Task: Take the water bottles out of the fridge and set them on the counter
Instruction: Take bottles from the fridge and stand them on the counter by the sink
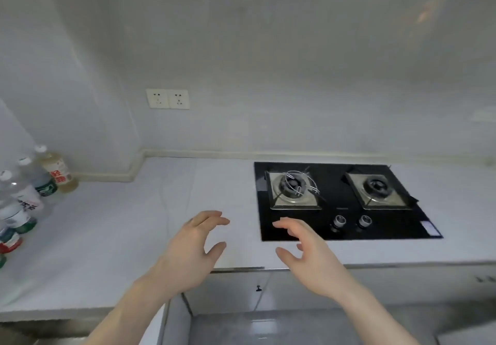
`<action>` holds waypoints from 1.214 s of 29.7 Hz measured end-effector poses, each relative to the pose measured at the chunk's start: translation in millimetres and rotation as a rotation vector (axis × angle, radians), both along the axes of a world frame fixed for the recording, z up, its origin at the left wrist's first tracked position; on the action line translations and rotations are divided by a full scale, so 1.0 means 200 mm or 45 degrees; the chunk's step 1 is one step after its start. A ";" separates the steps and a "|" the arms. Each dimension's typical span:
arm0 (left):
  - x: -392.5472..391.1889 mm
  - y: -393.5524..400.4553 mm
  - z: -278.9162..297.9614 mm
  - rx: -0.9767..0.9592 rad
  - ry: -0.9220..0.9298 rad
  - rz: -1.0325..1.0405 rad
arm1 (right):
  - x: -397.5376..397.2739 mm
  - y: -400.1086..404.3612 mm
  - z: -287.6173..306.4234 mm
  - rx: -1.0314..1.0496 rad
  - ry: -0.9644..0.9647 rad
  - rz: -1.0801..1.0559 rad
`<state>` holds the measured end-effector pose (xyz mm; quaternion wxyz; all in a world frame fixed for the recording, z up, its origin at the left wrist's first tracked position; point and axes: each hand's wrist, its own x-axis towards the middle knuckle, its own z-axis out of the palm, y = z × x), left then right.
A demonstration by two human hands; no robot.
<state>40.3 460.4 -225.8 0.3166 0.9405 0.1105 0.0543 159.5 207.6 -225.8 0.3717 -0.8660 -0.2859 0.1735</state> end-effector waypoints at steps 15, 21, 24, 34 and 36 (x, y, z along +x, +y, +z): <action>0.83 -1.71 0.33 0.118 -0.237 -0.850 | 0.04 -1.85 0.22 -0.005 -0.258 -0.697; 1.00 -2.41 0.41 0.138 -0.340 -1.140 | -0.08 -2.49 0.31 -0.057 -0.364 -0.946; 1.06 -2.72 0.45 0.135 -0.395 -1.254 | -0.16 -2.73 0.37 -0.095 -0.377 -1.061; 1.20 -3.61 0.57 0.137 -0.497 -1.776 | -0.48 -3.30 0.47 -0.141 -0.459 -1.614; 1.22 -3.75 0.58 0.117 -0.517 -1.859 | -0.52 -3.36 0.49 -0.157 -0.479 -1.708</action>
